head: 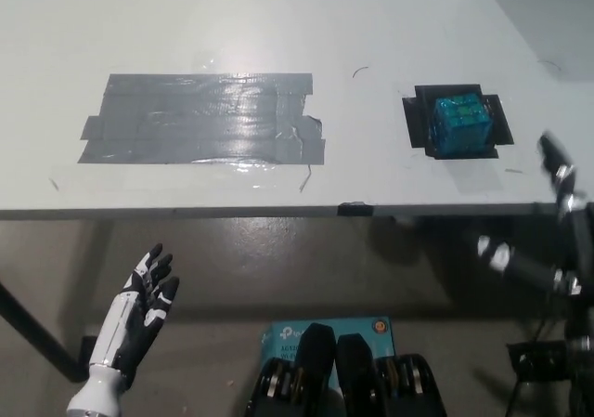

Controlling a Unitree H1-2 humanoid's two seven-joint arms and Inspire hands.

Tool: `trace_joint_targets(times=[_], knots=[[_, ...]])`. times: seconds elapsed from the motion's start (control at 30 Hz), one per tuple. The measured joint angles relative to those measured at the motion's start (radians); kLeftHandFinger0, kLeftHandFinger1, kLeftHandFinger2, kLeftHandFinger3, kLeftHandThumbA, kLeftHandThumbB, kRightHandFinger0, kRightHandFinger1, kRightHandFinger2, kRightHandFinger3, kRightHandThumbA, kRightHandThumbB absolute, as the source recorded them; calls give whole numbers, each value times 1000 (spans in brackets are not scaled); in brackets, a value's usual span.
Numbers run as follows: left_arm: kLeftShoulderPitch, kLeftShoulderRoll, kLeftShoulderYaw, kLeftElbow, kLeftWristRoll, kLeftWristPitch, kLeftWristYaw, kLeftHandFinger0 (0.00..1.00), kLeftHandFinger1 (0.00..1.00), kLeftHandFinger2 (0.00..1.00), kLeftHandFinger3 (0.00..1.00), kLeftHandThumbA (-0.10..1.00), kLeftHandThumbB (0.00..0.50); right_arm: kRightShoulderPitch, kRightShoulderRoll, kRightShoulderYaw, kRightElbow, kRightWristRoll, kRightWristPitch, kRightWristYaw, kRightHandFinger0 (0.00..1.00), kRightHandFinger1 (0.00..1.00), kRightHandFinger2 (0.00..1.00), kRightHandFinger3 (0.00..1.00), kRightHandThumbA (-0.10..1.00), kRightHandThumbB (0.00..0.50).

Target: A rubick's cube is kept in the black marked spot on the table and the robot uses its right arm to pick it up and hands it to a person

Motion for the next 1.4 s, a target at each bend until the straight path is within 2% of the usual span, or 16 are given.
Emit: trace_joint_targets(times=[0.1, 0.33, 0.53, 0.67, 0.7, 0.77, 0.9, 1.1, 1.27, 1.4], knots=[[1, -1, 0, 0, 0, 0, 0, 985, 1000, 1000, 1000, 793, 108, -89, 3, -18, 3, -26, 40, -17, 1000, 1000, 1000, 1000, 1000, 361], [2, -1, 0, -1, 0, 0, 0, 987, 1000, 1000, 1000, 789, 108, -275, 1, -31, 179, -79, 135, -45, 1000, 1000, 1000, 1000, 1000, 374], [0, -1, 1, -1, 0, 0, -1, 972, 1000, 1000, 1000, 799, 105, -378, 1, -29, 388, -101, 170, -81, 1000, 1000, 1000, 1000, 931, 390], [-5, -2, 0, -1, 0, 0, -2, 971, 1000, 1000, 1000, 798, 103, -436, 1, -29, 527, -101, 180, -102, 1000, 1000, 1000, 1000, 906, 390], [-6, -2, 0, -1, 0, 0, -2, 971, 1000, 1000, 1000, 798, 101, -452, 1, -29, 566, -101, 179, -107, 1000, 1000, 1000, 1000, 927, 420], [-7, -2, 0, -2, 0, 0, -2, 972, 1000, 1000, 1000, 797, 99, -479, 2, -29, 636, -98, 179, -117, 1000, 1000, 1000, 1000, 947, 430], [-8, -2, 0, -4, 0, 0, -2, 980, 1000, 1000, 1000, 792, 95, -509, 3, -28, 740, -94, 177, -133, 1000, 1000, 1000, 1000, 943, 418], [-12, -2, 0, -6, 0, 0, -2, 982, 1000, 1000, 1000, 791, 97, -545, 4, -26, 863, -91, 173, -161, 1000, 1000, 1000, 1000, 956, 429], [-19, -2, 0, -6, 0, 0, -2, 989, 1000, 1000, 1000, 805, 104, -586, 4, -27, 991, -79, 158, -187, 1000, 1000, 1000, 1000, 952, 411], [-20, -2, 0, -6, 1, 0, -2, 987, 1000, 1000, 1000, 818, 113, -620, 4, -36, 1058, -56, 127, -193, 1000, 1000, 1000, 1000, 925, 422]])
